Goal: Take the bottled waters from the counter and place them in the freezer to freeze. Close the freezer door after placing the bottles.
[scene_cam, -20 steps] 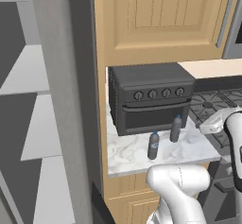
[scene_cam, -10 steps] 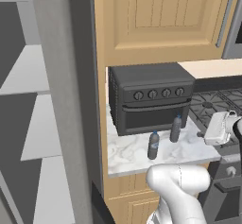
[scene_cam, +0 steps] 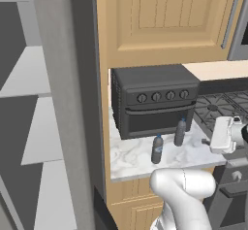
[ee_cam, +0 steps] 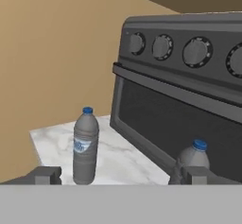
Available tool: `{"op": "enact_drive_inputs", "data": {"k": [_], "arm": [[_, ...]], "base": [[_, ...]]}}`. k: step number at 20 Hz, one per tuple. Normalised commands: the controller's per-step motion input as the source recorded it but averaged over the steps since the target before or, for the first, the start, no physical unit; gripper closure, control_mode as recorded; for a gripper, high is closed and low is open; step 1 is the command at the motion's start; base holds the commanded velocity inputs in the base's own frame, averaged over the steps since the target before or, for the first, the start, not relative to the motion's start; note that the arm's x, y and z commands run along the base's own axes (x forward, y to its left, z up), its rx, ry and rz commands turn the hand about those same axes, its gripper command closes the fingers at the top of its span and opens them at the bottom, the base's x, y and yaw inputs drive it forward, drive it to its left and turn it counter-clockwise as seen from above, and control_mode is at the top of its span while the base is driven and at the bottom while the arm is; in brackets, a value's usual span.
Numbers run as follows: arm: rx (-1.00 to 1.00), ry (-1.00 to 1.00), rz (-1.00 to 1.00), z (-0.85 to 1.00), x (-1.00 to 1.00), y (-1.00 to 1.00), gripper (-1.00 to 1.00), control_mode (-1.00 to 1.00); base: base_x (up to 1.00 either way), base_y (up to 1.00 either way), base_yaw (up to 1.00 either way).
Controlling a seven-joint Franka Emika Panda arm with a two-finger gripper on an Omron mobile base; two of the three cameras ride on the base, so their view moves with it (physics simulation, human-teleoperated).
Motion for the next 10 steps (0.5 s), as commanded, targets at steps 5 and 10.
{"op": "enact_drive_inputs", "data": {"k": [5,10], "arm": [[0.02,0.0,0.0,-0.19,0.19,0.0,-1.0,-1.0],[0.02,0.0,-0.01,-0.27,0.12,0.0,-1.0,-1.0]], "base": [[0.0,0.0,0.0],[0.0,0.0,0.0]]}}
